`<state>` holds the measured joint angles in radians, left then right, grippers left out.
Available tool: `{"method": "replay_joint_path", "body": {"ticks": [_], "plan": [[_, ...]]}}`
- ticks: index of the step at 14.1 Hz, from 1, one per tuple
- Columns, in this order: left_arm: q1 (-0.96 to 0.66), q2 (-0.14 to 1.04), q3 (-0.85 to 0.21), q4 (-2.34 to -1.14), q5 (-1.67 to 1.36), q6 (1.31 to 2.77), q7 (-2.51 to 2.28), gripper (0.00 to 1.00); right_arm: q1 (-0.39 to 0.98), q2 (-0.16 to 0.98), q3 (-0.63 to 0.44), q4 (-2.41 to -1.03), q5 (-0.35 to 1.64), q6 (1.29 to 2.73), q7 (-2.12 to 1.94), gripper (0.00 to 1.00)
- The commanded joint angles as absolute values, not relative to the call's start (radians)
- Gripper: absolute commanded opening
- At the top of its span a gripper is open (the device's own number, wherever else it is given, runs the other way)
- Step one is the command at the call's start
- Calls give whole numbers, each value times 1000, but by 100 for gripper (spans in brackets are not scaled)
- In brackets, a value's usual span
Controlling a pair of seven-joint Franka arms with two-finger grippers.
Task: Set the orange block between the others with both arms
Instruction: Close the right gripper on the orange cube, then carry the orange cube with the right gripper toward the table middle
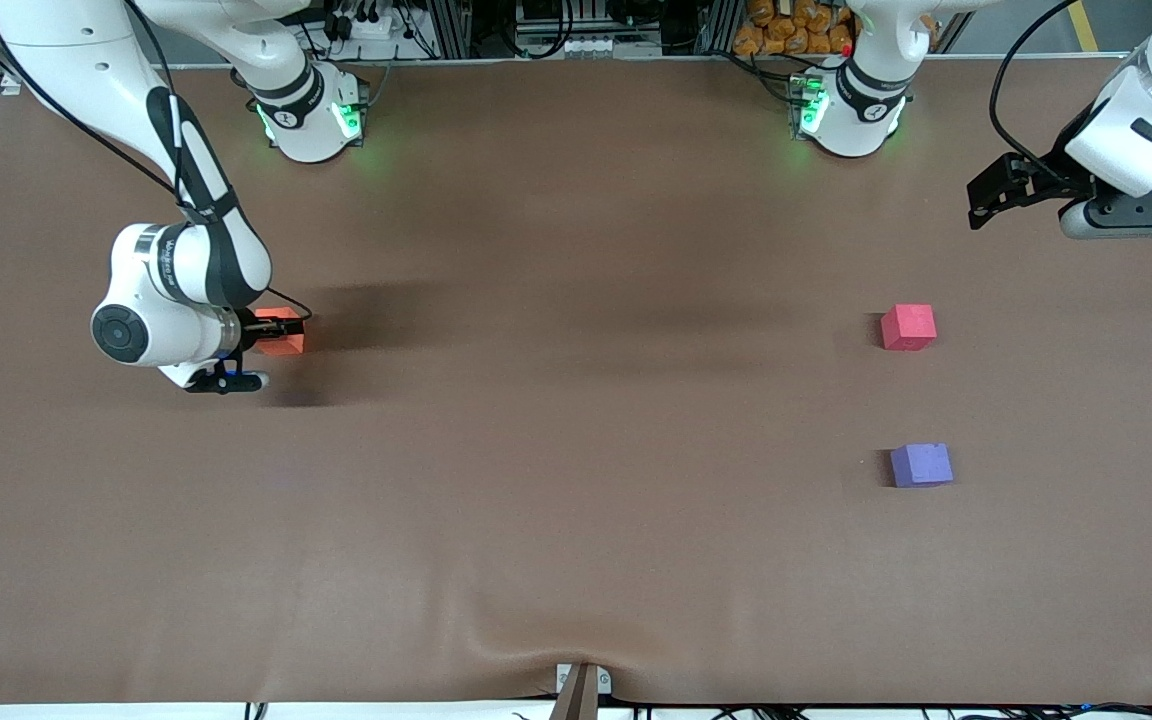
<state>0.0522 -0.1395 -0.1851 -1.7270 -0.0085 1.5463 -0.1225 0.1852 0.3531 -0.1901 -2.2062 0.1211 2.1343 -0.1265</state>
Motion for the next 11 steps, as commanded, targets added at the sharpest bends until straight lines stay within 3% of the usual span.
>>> {"method": "replay_joint_path", "body": {"ticks": [1, 5, 8, 11], "plan": [[60, -144, -189, -1727, -31, 1546, -103, 100, 192, 336, -193, -2211, 133, 2141, -158, 0], [60, -146, -189, -1729, -31, 1548, -103, 100, 193, 336, -192, -2084, 133, 2140, -156, 0], [60, -155, -189, -1733, -31, 1548, -103, 100, 268, 354, -189, -1964, 136, 2137, -146, 0], [60, -155, -189, -1738, -31, 1549, -103, 100, 385, 483, -183, -1756, 161, 2125, -66, 0]]}}
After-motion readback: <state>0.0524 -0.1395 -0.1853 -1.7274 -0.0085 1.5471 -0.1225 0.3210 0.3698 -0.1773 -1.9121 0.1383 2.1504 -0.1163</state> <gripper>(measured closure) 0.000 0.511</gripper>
